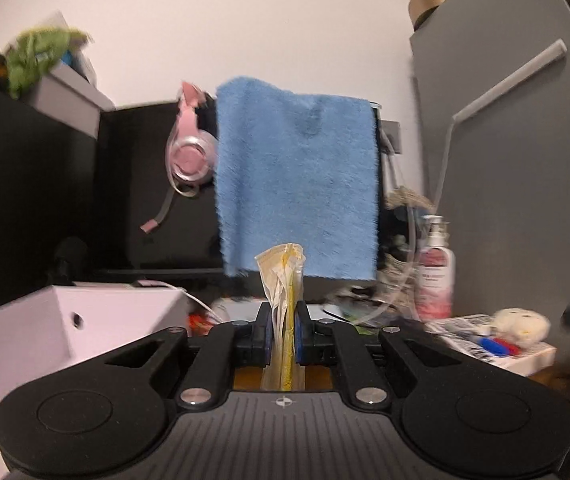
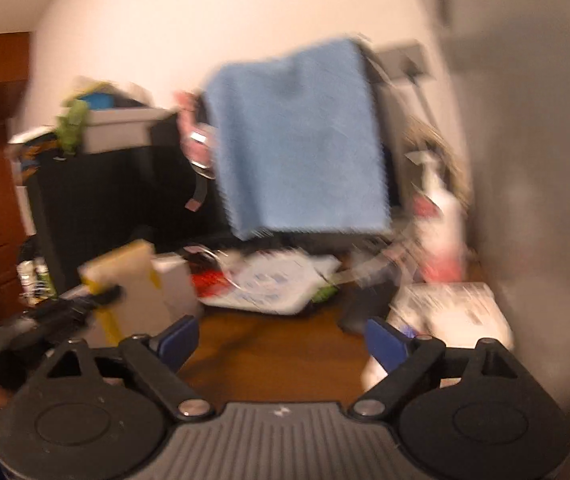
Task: Fold shopping bag
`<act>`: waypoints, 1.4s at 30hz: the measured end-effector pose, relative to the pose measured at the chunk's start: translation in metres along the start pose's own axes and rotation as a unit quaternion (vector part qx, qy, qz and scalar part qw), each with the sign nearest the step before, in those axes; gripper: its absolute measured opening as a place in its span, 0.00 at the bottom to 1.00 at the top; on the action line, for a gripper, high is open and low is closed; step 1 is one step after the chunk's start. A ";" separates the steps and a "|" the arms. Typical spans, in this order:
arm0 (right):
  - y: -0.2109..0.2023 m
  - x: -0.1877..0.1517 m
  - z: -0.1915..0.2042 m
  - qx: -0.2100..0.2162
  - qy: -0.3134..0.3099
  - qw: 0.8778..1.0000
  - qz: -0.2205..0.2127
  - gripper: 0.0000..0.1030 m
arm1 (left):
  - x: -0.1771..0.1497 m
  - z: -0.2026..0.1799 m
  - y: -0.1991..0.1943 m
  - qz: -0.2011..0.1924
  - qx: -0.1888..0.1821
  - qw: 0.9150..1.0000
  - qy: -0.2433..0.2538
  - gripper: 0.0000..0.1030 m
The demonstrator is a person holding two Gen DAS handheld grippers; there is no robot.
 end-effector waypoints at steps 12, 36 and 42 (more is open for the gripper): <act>0.014 -0.057 -0.043 -0.126 -0.016 0.986 0.108 0.34 | 0.004 -0.001 -0.014 -0.001 -0.036 0.999 -0.013 0.10; 0.110 -0.081 -0.010 0.199 0.428 0.871 0.135 0.02 | -0.013 0.023 -0.002 0.056 0.004 0.998 -0.030 0.11; 0.106 -0.080 -0.027 0.181 0.442 0.872 0.102 0.10 | -0.011 0.016 -0.001 0.056 -0.014 0.998 -0.031 0.11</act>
Point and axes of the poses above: each gripper's, at about its wrist camera, not at the fingertips, and y roughly the way its jaws point, z to its left, x to its top, the point moved 5 cm from there along y, roughly the way its jaws point, and after that the axes turned 5 degrees about y, right-handed, at the moved point
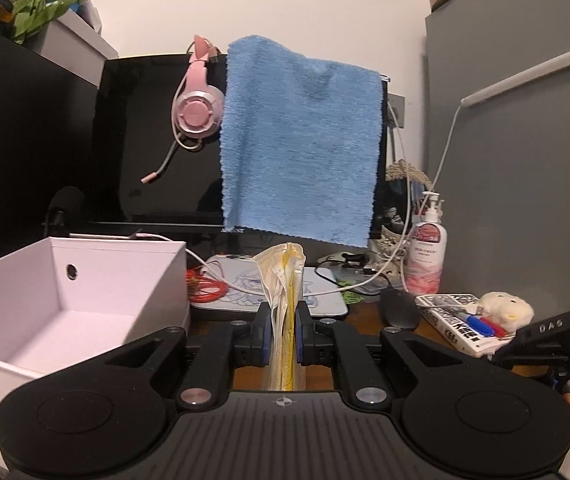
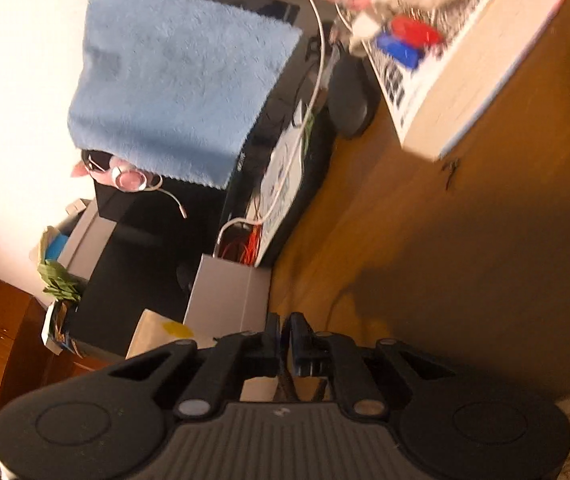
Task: Fold shopping bag
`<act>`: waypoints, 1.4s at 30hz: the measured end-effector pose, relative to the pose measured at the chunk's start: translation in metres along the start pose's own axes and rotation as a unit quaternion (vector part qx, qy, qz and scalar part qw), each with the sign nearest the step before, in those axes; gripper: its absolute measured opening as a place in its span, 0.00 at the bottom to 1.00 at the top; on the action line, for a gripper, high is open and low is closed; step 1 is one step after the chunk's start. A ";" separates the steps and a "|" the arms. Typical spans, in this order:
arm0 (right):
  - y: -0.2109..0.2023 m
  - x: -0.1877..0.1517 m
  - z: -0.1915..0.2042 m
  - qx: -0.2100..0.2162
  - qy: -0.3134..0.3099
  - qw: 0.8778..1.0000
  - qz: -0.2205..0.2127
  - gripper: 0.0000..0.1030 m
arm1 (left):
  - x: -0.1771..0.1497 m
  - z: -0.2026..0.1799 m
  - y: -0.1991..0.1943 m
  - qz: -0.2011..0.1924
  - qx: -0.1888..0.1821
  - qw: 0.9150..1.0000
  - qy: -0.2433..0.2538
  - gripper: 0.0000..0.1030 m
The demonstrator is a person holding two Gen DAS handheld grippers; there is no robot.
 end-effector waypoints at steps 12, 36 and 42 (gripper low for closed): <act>0.005 -0.004 0.025 -0.060 -0.137 0.988 0.038 0.13 | 0.001 -0.006 0.004 0.003 0.000 1.000 0.013 0.11; -0.007 -0.055 0.205 0.158 -0.320 0.928 0.104 0.03 | 0.007 -0.043 -0.022 -0.056 -0.004 0.990 0.126 0.10; 0.018 -0.062 0.205 0.035 -0.433 0.898 0.062 0.03 | 0.005 -0.049 -0.037 -0.084 -0.005 0.984 0.160 0.10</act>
Point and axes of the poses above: each gripper's, at about its wrist camera, not at the fingertips, and y roughly the way its jaws point, z to its left, x to its top, the point moved 5 cm from there along y, roughly the way its jaws point, and after that the axes turned 5 degrees about y, right-handed, at the moved point
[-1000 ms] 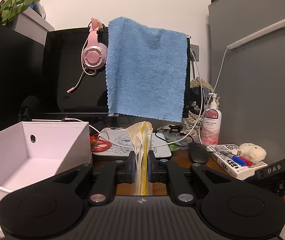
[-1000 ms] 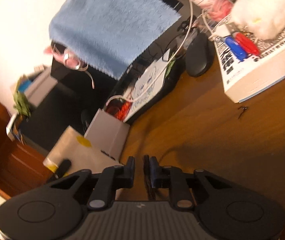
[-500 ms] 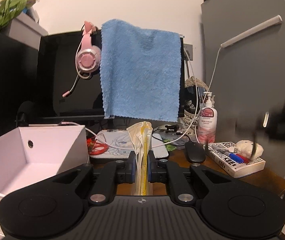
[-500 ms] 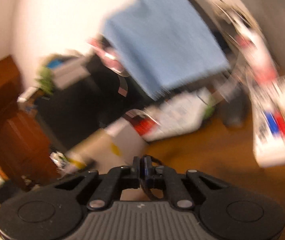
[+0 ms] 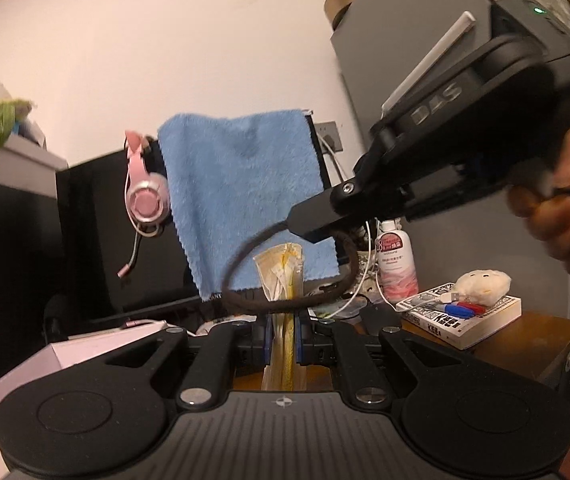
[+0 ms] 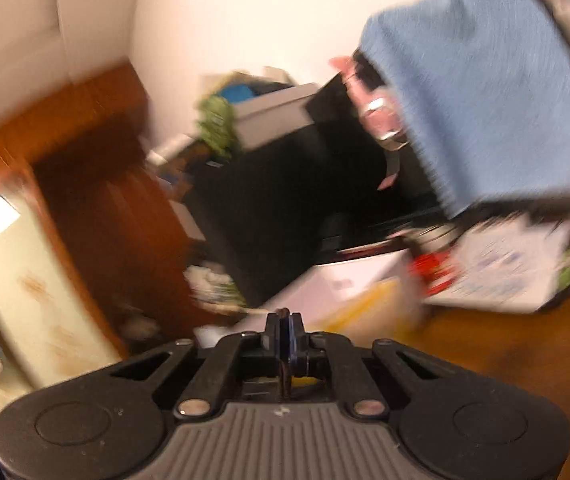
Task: Fold shopping bag
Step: 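Loop the black band over the strip with the right gripper and pull it down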
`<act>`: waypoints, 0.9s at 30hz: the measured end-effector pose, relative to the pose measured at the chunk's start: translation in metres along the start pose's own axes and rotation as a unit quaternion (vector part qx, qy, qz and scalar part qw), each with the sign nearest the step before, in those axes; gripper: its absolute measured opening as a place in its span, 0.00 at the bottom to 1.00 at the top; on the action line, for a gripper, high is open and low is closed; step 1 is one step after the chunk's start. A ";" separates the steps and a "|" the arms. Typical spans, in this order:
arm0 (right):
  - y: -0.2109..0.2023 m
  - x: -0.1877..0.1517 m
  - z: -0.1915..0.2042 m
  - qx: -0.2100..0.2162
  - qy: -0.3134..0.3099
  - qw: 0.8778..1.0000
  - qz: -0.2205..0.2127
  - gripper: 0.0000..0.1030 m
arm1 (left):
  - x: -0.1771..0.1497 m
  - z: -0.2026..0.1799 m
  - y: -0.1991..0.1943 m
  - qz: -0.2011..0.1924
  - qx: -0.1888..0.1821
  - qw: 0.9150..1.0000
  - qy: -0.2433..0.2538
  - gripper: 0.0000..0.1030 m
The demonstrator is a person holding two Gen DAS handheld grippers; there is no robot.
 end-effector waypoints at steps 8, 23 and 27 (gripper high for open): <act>0.000 0.000 0.013 -0.089 -0.136 0.986 -0.032 0.03 | 0.003 -0.005 -0.022 -0.042 -0.020 0.999 0.015 0.08; -0.003 0.011 -0.022 -0.028 0.005 0.999 -0.031 0.03 | 0.000 -0.005 -0.049 -0.111 -0.022 0.993 0.019 0.06; 0.004 0.007 -0.046 -0.002 0.081 0.996 -0.022 0.03 | -0.001 -0.008 -0.044 -0.104 -0.033 0.994 0.008 0.06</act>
Point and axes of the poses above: each gripper's, at about its wrist camera, not at the fingertips, and y roughly the way its jaws point, z to its left, x to its top, the point moved 5 cm from there along y, roughly the way its jaws point, and after that the axes turned 5 degrees about y, right-handed, at the moved point
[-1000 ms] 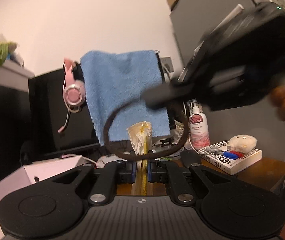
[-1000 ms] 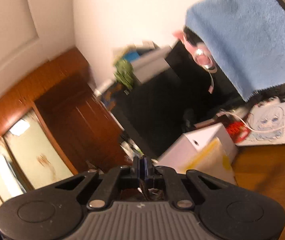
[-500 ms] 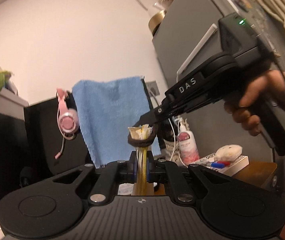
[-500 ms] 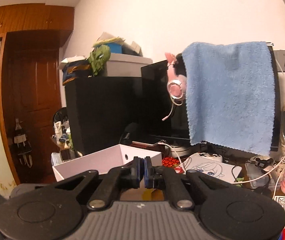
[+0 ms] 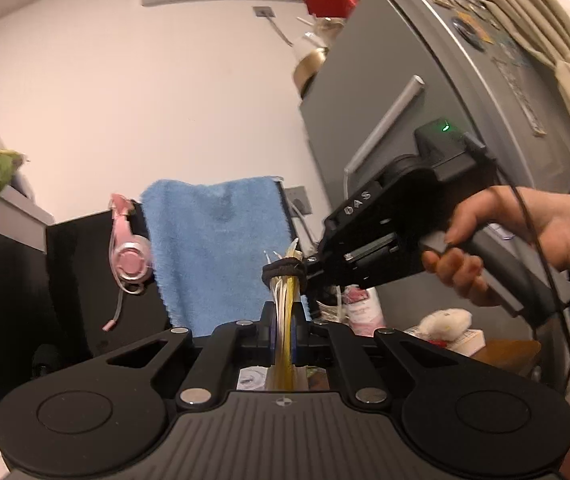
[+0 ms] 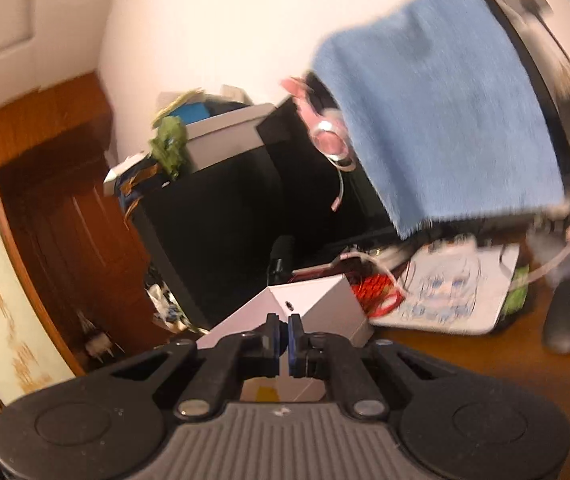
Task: Fold shopping bag
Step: 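Loop the black band over the strip with the right gripper and pull it down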
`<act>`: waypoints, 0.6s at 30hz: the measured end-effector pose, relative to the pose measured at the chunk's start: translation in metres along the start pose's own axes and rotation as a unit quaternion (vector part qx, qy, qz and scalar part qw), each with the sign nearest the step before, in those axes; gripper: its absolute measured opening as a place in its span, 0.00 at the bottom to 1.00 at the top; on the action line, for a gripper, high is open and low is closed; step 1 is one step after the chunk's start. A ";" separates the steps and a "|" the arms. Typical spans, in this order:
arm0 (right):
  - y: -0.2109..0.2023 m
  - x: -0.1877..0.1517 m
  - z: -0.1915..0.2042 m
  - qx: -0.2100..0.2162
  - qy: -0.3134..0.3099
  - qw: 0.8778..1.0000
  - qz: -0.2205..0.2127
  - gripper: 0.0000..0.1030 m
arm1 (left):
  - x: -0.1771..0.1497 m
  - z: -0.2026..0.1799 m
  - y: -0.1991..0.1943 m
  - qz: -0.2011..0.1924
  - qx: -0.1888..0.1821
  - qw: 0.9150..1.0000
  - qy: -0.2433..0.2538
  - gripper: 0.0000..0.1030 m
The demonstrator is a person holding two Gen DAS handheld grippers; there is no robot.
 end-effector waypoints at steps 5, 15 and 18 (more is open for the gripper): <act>0.012 -0.016 -0.030 0.041 0.102 0.994 0.028 0.03 | 0.001 0.027 0.008 0.023 -0.022 0.994 -0.104 0.06; -0.024 -0.035 -0.049 0.163 0.111 0.978 -0.067 0.54 | 0.000 0.103 0.015 0.025 -0.140 0.921 -0.362 0.07; -0.029 -0.051 -0.046 0.201 0.092 0.974 -0.053 0.55 | -0.001 0.116 0.020 0.023 -0.188 0.886 -0.424 0.08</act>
Point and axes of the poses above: each gripper's, at about its wrist camera, not at the fingertips, and y roughly the way its jaws point, z to its left, x to its top, the point moved 5 cm from there along y, roughly the way its jaws point, and after that the axes turned 5 degrees about y, right-handed, at the moved point
